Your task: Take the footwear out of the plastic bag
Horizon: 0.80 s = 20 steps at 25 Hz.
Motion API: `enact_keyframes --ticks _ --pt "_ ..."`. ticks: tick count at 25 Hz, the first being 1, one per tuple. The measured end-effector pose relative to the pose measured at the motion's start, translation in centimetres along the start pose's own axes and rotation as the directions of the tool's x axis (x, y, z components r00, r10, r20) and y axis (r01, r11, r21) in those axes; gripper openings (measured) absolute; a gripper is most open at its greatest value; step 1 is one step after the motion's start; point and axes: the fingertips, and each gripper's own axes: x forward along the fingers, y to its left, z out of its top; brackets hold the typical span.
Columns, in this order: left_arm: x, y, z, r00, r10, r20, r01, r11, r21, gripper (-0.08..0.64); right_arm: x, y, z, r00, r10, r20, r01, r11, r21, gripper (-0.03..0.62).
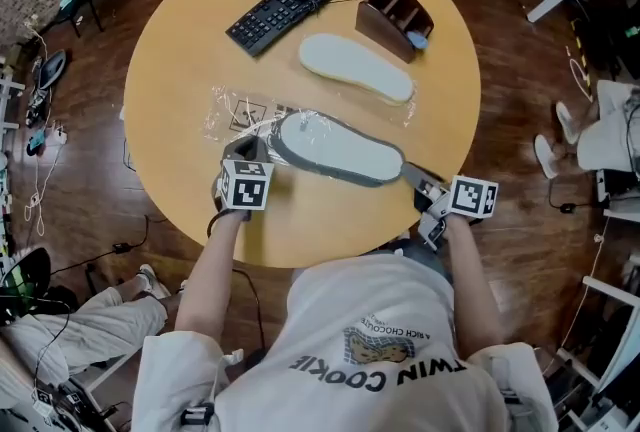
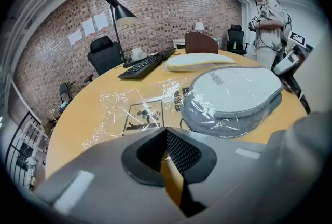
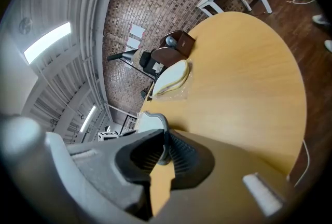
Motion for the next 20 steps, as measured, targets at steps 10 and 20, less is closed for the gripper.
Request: enact_keyframes --ticks 10,20 --pt "-0.1 0.0 0.0 0.998 0.050 -0.033 -0.050 0.999 0.004 -0.002 -3.3 -2.0 0.4 0.998 -0.067 -0.004 0.067 0.997 -0.039 0.031" --pt "0.2 -0.1 0.0 0.994 0.098 -0.053 -0.098 0.995 -0.002 -0.002 -6.5 -3.7 1.0 0.991 -0.133 0.002 0.132 0.985 -0.112 0.031"
